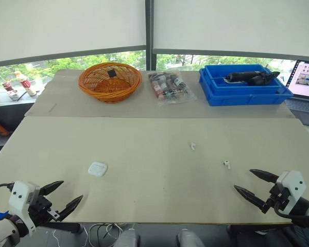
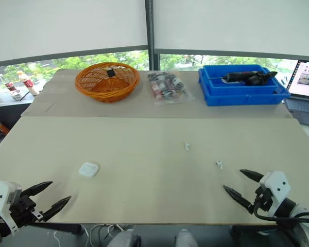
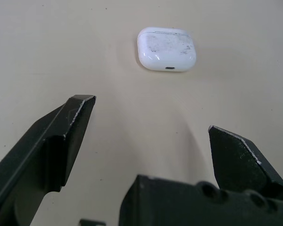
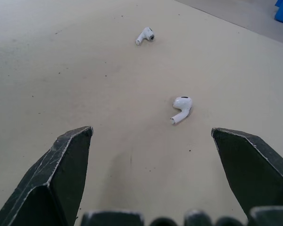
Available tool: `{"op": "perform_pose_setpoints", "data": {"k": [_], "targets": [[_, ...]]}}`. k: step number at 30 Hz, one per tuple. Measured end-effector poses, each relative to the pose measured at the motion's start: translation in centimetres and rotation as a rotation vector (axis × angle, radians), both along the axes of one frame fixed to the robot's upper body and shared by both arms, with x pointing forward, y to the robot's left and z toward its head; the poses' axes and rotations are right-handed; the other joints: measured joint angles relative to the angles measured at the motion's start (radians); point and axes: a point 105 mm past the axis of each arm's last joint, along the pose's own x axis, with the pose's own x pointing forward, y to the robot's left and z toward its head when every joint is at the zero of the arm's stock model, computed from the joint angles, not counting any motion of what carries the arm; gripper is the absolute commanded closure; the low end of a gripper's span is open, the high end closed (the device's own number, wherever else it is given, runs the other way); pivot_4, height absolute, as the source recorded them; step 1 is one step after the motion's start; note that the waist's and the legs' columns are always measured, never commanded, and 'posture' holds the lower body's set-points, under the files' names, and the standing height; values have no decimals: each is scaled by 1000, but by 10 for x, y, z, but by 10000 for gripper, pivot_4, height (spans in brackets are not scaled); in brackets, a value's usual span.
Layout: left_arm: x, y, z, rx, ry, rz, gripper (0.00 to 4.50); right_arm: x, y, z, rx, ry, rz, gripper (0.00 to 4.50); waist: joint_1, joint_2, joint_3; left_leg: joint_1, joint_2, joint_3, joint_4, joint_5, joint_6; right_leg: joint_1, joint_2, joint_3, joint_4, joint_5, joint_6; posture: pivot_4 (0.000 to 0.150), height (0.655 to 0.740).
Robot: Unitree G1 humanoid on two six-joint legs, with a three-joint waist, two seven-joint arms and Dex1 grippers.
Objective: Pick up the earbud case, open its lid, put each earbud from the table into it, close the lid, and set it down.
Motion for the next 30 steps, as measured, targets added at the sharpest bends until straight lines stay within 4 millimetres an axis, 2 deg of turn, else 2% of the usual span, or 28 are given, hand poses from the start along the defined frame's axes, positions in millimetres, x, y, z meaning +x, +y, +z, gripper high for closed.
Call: {"op": "perform_pose_setpoints", "data": {"k": [12,17,26,30], "targets": [[10,1,7,-6,-20,-56,0,11,-12,-2,-74,-32,-35,421,-1,1,0,1,0,0,0,0,0,0,0,0,0,0,0,1500,7400],[9,2,10,-37,-26,-74,0,15,-11,5,-107,-99,-9,421,-2,1,0,1,0,0,0,0,0,0,0,0,0,0,0,1500,7400],[7,5,14,-90,-5,-70,0,21,-11,9,-106,-119,-9,421,-2,1,1,1,0,-1,0,0,0,0,0,0,0,0,0,1500,7400],[11,8,15,-125,-3,-18,0,22,-8,13,-97,-108,24,421,-1,2,1,1,0,-1,0,0,0,0,0,0,0,0,0,1500,7400]]}}
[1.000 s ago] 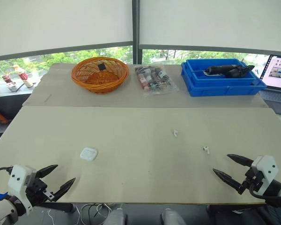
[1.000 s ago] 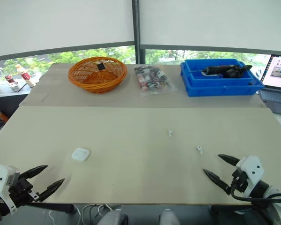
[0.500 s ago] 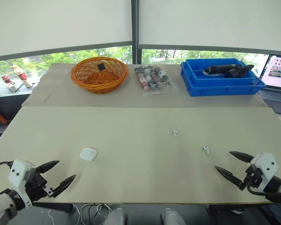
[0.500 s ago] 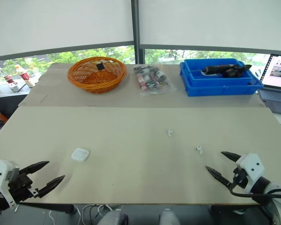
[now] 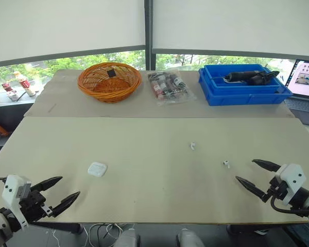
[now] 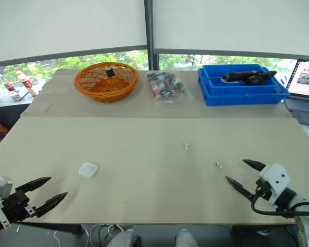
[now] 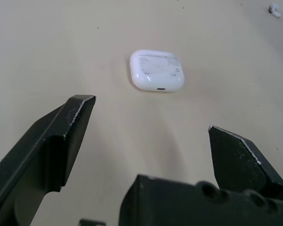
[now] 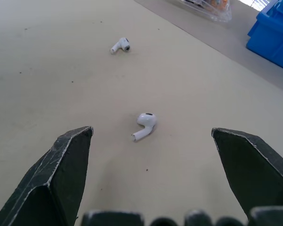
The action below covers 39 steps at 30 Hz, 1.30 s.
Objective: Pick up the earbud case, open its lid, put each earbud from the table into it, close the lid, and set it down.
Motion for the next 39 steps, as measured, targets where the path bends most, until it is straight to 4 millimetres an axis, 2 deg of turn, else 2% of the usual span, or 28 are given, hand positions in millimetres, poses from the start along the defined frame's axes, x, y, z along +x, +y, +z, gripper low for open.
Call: {"op": "perform_pose_setpoints", "data": {"k": [2,4,10,15,20,28,33,39], "targets": [[3,1,-1,-13,-5,36,0,-1,8,6,-18,7,61,421,0,1,1,0,0,0,0,0,0,0,0,0,0,0,0,1500,7400],[8,0,-3,-14,-10,63,0,-1,24,16,-27,1,146,421,0,1,1,0,0,-1,0,0,0,0,1,0,0,0,0,1500,7400],[31,-23,-20,-25,-6,87,0,1,92,58,-11,18,453,421,-1,2,2,0,0,-3,0,0,0,-1,1,0,0,0,0,1500,7400],[40,-38,-32,-24,11,81,0,-1,121,62,-23,101,583,421,5,0,3,-1,-1,-4,0,0,0,-1,-1,0,0,1,1,1500,7400],[57,-47,-34,-38,-18,94,0,-2,136,70,-23,117,661,421,12,0,3,0,-1,-4,0,0,0,-1,-1,-1,0,1,1,1500,7400],[74,-54,-33,-35,-8,84,0,-2,144,71,-3,131,688,421,15,1,2,0,-2,-4,0,0,0,-1,-1,-1,1,1,1,1500,7400],[81,-57,-31,-67,-4,106,0,-1,144,73,-6,127,689,421,17,1,2,0,-2,-4,0,0,0,-1,-1,-1,1,1,1,1500,7400],[78,-59,-33,-119,-10,175,0,2,145,77,-7,115,696,421,15,1,2,0,-1,-4,0,0,0,-1,-1,0,1,1,1,1500,7400]]}}
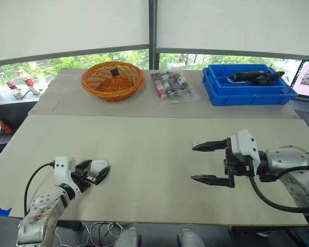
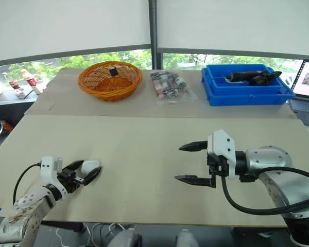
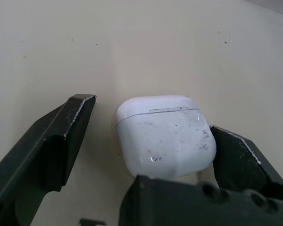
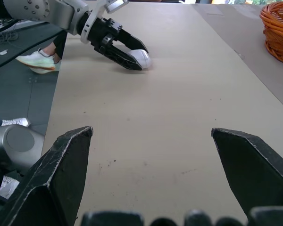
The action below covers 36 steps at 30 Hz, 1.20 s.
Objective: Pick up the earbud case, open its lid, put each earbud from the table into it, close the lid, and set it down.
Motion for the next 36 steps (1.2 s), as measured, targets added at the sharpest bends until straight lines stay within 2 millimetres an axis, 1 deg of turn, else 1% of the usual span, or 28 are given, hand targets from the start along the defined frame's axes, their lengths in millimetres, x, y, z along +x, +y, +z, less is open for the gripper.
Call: {"op": "perform_pose_setpoints", "data": {"k": [4,10,13,15,16,22,24,26,27,30,32,36], "targets": [[0,0,-1,-9,-10,56,0,2,2,4,5,-12,14,421,-1,0,0,0,0,0,0,0,0,0,0,0,0,0,0,1500,7400],[-1,-3,-2,1,10,86,0,6,8,8,13,-15,46,421,-4,1,0,0,0,0,0,0,0,0,0,0,0,0,0,1500,7400],[-2,-3,-2,8,35,85,8349,7,10,10,16,-18,54,0,-6,1,0,0,0,0,0,0,0,0,0,0,0,0,0,1500,7400],[-3,-1,-2,12,46,89,16663,8,11,11,16,-17,53,0,-6,1,-1,0,0,0,0,0,0,0,0,0,0,0,0,1500,7400],[-3,-2,-2,13,49,87,17509,8,11,10,17,-12,52,0,-6,1,-1,0,0,0,0,0,0,0,0,0,0,0,0,1500,7400],[-5,0,-2,38,61,72,17509,8,12,10,22,-7,47,0,-10,1,-1,0,0,0,0,0,0,0,0,0,-1,0,0,1500,7400],[-6,-2,-1,46,54,36,17509,9,12,10,25,-7,34,0,-11,1,-1,0,0,0,0,0,0,-1,0,0,-1,0,0,1500,7400],[-6,-11,2,57,24,-57,17509,11,11,10,27,-5,8,0,-12,1,0,-1,0,0,0,0,0,-1,-1,0,-1,0,0,1500,7400],[-7,-20,3,75,7,-124,17509,12,10,9,27,3,-11,0,-8,1,0,-1,-1,0,0,0,0,-1,-1,0,-1,0,0,1500,7400],[-8,-60,3,109,-62,-378,17509,10,11,6,39,82,-64,0,4,1,0,-4,-2,0,0,1,-1,-3,-3,-1,-2,0,0,1500,7400],[-5,-85,13,151,-165,-529,17509,7,13,3,43,167,-97,0,9,0,0,-8,-2,0,0,1,-2,-7,-3,-1,-2,2,0,1500,7400],[3,-125,37,242,-410,-724,17509,5,18,-7,31,323,-189,0,8,0,0,-18,-2,0,1,3,-2,-17,-3,0,-1,5,0,1500,7400]]}}
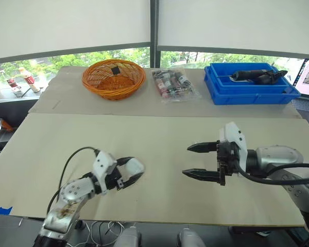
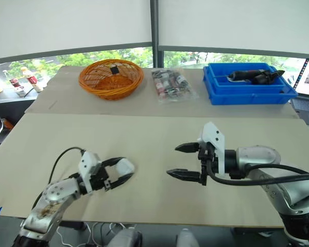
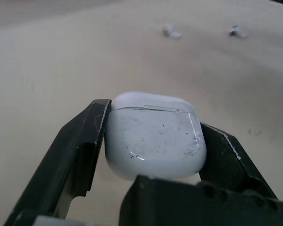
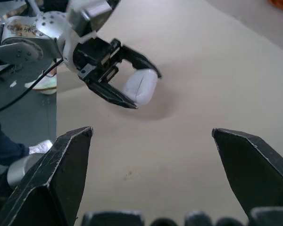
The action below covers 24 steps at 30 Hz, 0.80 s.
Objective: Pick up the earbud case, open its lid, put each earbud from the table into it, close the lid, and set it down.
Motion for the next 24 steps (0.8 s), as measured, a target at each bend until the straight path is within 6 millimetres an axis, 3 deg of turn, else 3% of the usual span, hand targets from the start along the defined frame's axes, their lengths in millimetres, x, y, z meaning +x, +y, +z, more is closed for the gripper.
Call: {"op": "perform_pose_setpoints", "data": {"k": [3,11,20,24], "targets": [[-1,-23,12,10,-142,-119,17509,-2,9,-8,37,117,-30,0,-7,0,0,-1,0,1,0,0,0,-1,1,0,0,0,0,1500,7400],[-10,-52,25,5,-363,-268,17509,2,29,-11,127,267,-64,0,-9,0,0,-1,-1,3,1,1,2,-1,1,-1,1,1,1,1500,7400],[-16,-59,32,-39,-424,-293,17509,4,35,-18,162,349,-72,0,-17,0,0,-1,0,3,1,2,3,-1,2,-1,2,1,1,1500,7400],[-17,-59,33,-39,-437,-299,17509,5,35,-19,176,371,-70,11904,-21,0,0,-1,0,3,1,2,3,-1,2,-1,2,1,1,1500,7400]]}}
